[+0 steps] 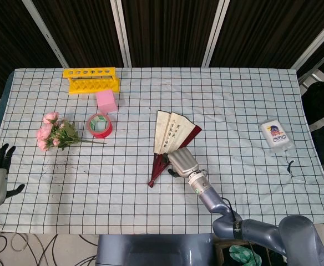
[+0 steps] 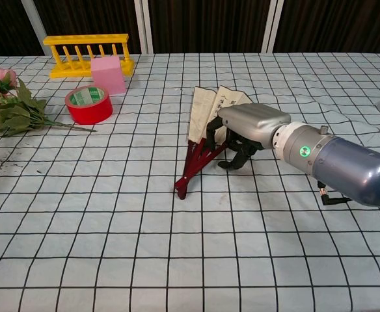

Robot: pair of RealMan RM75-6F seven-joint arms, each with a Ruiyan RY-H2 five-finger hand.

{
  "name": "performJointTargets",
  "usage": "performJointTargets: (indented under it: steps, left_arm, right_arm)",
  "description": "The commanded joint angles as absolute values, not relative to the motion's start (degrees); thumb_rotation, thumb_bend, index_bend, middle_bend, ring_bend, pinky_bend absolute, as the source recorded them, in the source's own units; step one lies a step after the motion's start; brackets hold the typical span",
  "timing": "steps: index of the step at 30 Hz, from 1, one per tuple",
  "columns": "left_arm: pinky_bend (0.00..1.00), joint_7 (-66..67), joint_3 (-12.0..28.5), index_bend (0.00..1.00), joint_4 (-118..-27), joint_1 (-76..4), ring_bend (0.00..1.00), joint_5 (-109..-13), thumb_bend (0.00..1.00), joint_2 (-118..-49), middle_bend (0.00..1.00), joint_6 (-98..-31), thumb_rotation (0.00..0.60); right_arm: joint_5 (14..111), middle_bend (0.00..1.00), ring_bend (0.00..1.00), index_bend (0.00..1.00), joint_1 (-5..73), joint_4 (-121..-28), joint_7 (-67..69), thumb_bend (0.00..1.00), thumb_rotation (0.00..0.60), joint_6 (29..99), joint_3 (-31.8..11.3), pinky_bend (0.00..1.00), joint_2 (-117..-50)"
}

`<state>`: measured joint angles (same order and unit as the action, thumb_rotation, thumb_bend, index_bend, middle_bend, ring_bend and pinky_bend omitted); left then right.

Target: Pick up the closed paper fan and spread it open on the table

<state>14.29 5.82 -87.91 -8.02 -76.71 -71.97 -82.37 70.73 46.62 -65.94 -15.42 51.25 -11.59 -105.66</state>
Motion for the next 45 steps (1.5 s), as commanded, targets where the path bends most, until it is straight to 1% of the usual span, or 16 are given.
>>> performJointTargets:
  steps: [1, 7, 14, 27, 33, 36, 45]
  left_arm:
    - [0.00, 14.3, 5.8, 0.00, -87.8, -8.0, 0.00, -76.7, 0.01, -72.0, 0.00, -82.4, 0.600]
    - [0.00, 14.4, 5.7, 0.00, -87.8, -8.0, 0.00, -76.7, 0.01, -72.0, 0.00, -82.3, 0.600]
    - [0.00, 14.3, 5.7, 0.00, -87.9, -8.0, 0.00, -76.7, 0.01, -72.0, 0.00, -82.3, 0.600]
    - [0.00, 14.2, 5.8, 0.00, -88.0, -8.0, 0.00, -76.4, 0.01, -72.0, 0.00, -82.3, 0.600]
    - [0.00, 14.0, 5.8, 0.00, -88.0, -8.0, 0.00, -76.5, 0.01, -72.0, 0.00, -82.3, 0.600]
    - [0.00, 13.9, 5.8, 0.00, -88.0, -8.0, 0.00, -76.5, 0.01, -71.9, 0.00, -82.3, 0.600]
    - [0.00, 13.7, 5.8, 0.00, -88.2, -8.0, 0.00, -76.5, 0.01, -71.9, 0.00, -82.4, 0.600]
  right_arm:
    - [70.8, 0.93, 1.00, 0.47, 46.6, -65.9, -15.4, 0.28, 0.600, 51.3, -11.5, 0.91, -105.6]
    - [71.0, 0.93, 1.00, 0.47, 46.6, -66.1, -15.2, 0.32, 0.600, 51.3, -11.4, 0.91, -105.3]
    - [71.0, 0.93, 1.00, 0.47, 46.6, -66.2, -15.0, 0.35, 0.600, 51.3, -11.4, 0.91, -105.1]
    - [70.9, 0.93, 1.00, 0.48, 46.6, -65.5, -15.2, 0.36, 0.600, 51.1, -11.0, 0.91, -105.9]
    - [70.9, 0.93, 1.00, 0.51, 46.6, -65.6, -15.2, 0.36, 0.600, 51.3, -11.0, 0.91, -106.0]
    - [71.0, 0.93, 1.00, 0.53, 46.5, -65.5, -15.2, 0.39, 0.600, 51.4, -10.9, 0.91, -106.1]
    - [71.7, 0.93, 1.00, 0.65, 46.1, -66.2, -14.3, 0.57, 0.600, 52.0, -10.7, 0.91, -105.8]
